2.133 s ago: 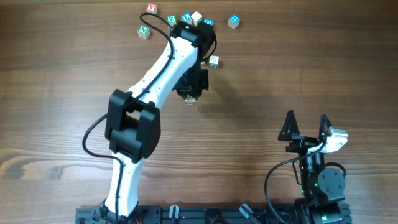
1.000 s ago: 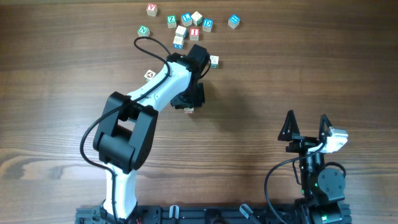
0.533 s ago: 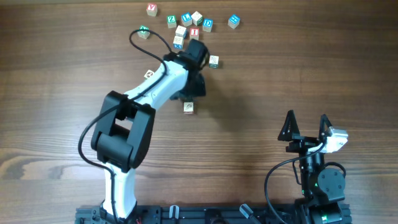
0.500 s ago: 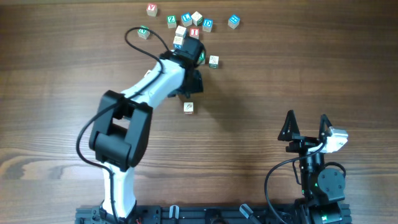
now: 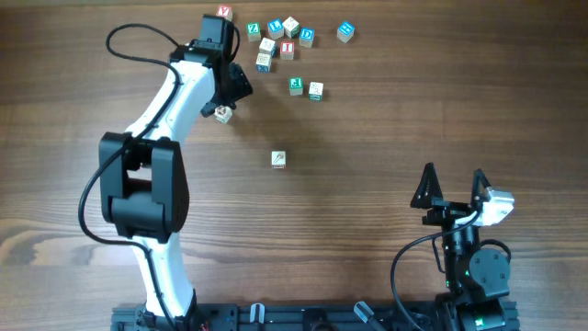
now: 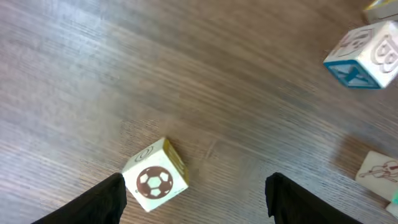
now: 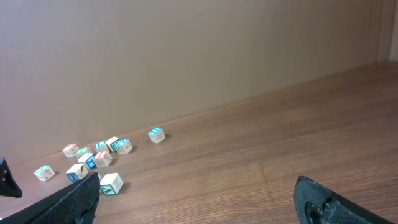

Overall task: Form a tower
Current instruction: 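Grasp the white soccer-ball '0' block with the left gripper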

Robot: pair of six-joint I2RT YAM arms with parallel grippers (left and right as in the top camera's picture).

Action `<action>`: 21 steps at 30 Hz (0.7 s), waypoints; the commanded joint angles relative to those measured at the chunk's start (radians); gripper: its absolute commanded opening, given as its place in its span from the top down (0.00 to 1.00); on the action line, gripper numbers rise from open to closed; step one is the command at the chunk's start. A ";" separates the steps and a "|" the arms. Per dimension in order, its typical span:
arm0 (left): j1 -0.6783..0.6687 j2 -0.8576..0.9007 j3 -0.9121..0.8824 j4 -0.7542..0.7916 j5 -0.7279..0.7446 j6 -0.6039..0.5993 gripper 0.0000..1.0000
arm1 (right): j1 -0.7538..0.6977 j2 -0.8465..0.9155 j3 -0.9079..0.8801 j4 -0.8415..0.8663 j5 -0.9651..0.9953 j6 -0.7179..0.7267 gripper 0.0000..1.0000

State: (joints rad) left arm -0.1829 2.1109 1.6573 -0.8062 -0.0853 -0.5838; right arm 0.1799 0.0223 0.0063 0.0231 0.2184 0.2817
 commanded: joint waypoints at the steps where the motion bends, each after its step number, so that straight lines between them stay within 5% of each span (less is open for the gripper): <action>1: -0.005 0.038 -0.010 -0.002 -0.022 -0.038 0.27 | -0.004 -0.006 -0.001 0.005 0.010 -0.017 0.00; 13: 0.005 0.050 -0.085 -0.004 -0.041 -0.061 0.43 | -0.004 -0.006 -0.001 0.005 0.010 -0.017 0.00; 21: 0.005 0.050 -0.088 0.043 -0.088 -0.061 0.62 | -0.004 -0.006 -0.001 0.005 0.010 -0.017 0.00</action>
State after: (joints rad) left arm -0.1829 2.1456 1.5772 -0.7631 -0.1497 -0.6361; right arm 0.1799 0.0219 0.0063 0.0231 0.2184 0.2817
